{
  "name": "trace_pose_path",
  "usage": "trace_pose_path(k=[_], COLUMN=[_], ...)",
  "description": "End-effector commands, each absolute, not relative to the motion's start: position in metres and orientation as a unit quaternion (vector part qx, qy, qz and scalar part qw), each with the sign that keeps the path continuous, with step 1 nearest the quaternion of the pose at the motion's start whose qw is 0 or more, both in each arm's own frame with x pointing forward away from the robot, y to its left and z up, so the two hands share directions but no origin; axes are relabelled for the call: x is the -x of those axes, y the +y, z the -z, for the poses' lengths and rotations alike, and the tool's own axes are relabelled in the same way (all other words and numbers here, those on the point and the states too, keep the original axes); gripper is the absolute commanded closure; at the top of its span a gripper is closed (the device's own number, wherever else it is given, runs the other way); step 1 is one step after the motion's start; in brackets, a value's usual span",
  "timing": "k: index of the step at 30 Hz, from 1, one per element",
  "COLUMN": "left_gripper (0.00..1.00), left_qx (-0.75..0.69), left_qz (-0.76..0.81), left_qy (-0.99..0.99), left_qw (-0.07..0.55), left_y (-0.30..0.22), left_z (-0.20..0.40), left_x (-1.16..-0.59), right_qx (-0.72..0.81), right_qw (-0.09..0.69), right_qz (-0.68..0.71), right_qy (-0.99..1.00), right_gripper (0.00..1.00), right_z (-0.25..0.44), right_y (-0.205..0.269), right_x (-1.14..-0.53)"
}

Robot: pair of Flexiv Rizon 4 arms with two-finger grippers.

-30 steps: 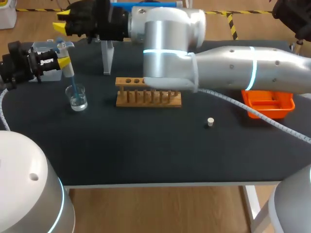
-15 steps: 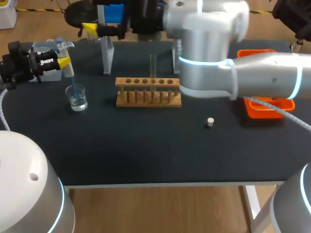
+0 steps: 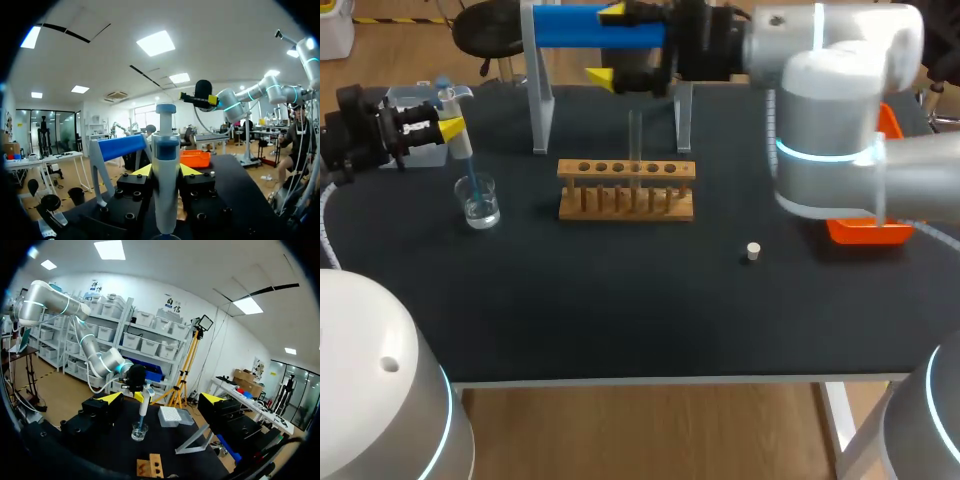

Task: Invert the test tube, pick up the pipette, mount the tip to pipette, aspirate from beaker and dispense into the tube, eject the tip, return the pipette, and cap with the stopper.

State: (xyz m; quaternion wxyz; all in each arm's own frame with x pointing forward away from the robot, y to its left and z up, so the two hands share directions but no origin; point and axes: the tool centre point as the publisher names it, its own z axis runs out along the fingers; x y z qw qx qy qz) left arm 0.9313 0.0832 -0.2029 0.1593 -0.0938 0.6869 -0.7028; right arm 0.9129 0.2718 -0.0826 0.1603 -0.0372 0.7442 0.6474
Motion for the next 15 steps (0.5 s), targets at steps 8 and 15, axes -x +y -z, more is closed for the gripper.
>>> trace_pose_path(k=[8,15], left_gripper=[1.0,1.0], left_qx=[0.094,0.094], left_qz=[0.702,0.702], left_qy=[0.687,0.687], left_qw=[0.16,0.16], left_y=[0.083,0.083], left_z=[0.202,0.202], left_x=[-0.93,-0.93], right_qx=[0.067,0.078], right_qw=[0.12,0.1], right_qz=[-0.629,-0.613], right_qy=[0.765,0.78], right_gripper=[0.0,0.0], right_z=[0.11,0.139], right_y=[0.176,0.17], right_x=[-0.917,-0.924])
